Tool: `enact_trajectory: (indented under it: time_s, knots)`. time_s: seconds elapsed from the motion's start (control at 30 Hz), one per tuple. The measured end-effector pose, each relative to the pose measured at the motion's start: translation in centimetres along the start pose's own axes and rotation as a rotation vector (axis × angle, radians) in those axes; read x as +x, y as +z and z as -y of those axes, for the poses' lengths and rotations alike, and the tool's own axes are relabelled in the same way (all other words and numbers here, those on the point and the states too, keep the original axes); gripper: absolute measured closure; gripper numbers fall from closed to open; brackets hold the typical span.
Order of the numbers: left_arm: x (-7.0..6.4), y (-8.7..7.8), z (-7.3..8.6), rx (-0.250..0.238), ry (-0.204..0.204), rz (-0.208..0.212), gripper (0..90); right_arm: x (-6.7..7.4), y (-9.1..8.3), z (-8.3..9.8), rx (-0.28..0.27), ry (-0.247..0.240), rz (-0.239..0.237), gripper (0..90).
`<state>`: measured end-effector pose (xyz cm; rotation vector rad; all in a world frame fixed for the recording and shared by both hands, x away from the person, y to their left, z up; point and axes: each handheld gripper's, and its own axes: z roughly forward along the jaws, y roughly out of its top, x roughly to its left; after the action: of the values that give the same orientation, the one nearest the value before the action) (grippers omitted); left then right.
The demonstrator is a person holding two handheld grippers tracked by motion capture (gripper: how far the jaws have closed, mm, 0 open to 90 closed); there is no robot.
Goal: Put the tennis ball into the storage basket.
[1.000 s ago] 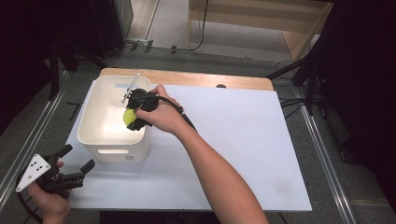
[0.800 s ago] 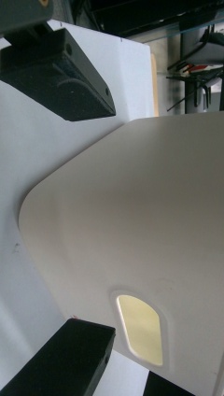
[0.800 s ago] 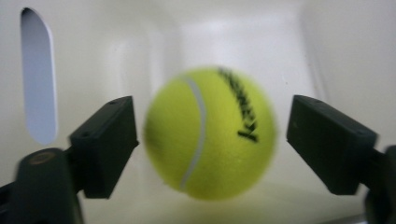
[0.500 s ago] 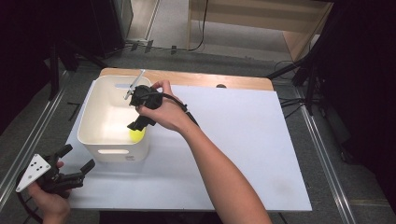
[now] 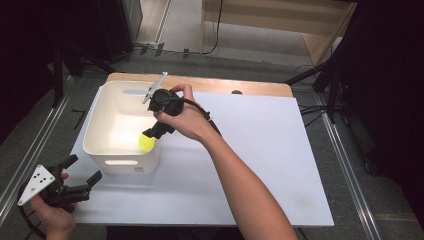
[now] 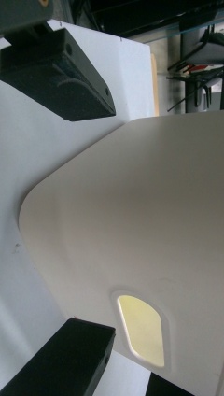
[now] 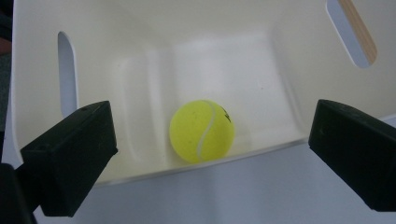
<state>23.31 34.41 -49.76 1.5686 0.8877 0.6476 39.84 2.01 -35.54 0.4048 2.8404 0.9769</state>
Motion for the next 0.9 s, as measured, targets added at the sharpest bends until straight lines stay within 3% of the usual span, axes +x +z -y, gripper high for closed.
enact_trajectory:
  time_s: [0.9]
  knots:
    - [-0.1,0.1,0.0,0.005,0.007,0.000,0.0,-1.3,-2.0,4.6,-0.041,0.044,0.024,0.0]
